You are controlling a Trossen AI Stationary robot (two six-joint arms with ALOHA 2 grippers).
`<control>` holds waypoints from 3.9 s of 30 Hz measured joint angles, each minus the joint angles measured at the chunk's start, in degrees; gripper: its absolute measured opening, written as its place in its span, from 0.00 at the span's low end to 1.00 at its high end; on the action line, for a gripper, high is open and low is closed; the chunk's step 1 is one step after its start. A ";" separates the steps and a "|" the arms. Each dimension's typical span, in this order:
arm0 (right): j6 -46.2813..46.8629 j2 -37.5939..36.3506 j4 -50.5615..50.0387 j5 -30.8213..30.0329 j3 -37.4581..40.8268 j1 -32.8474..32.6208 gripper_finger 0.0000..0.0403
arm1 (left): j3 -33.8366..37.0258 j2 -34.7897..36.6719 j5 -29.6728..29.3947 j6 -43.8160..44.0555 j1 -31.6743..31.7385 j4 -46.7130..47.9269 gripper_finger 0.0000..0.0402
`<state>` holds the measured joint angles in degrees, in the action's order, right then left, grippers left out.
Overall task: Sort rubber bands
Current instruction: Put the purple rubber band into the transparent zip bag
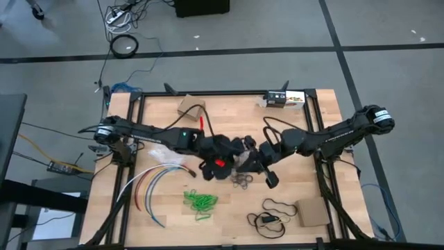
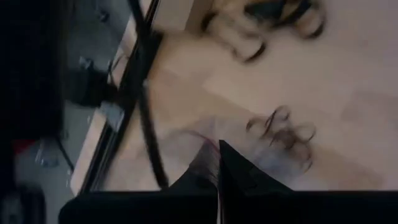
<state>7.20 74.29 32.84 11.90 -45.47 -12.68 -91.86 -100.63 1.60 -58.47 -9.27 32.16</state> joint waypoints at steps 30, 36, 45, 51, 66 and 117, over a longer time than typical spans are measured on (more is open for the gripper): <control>-2.15 -5.19 -29.44 -13.41 -2.34 2.35 0.00 | -1.43 0.19 -0.23 0.39 -1.28 5.88 0.00; 0.59 -5.08 -35.90 -13.35 -2.30 2.40 0.01 | -3.23 0.22 0.61 0.35 -1.30 5.35 0.00; -4.09 -5.28 -35.36 -12.62 -5.40 0.71 0.06 | -3.38 0.25 0.56 0.28 -1.30 6.68 0.00; -4.73 -5.28 -38.09 -12.13 -6.23 -0.20 0.14 | -3.38 0.25 -0.50 0.35 -1.30 8.65 0.00; -0.73 -5.72 -42.60 -14.23 -6.23 -3.55 0.40 | -3.38 0.25 -3.55 0.35 -1.16 10.00 0.00; -7.10 6.08 18.94 -24.71 24.03 1.71 0.34 | -3.36 0.25 0.88 0.59 -2.37 6.54 0.00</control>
<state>0.10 80.37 51.78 -12.81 -21.44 -10.97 -95.22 -100.38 2.48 -57.89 -11.64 38.70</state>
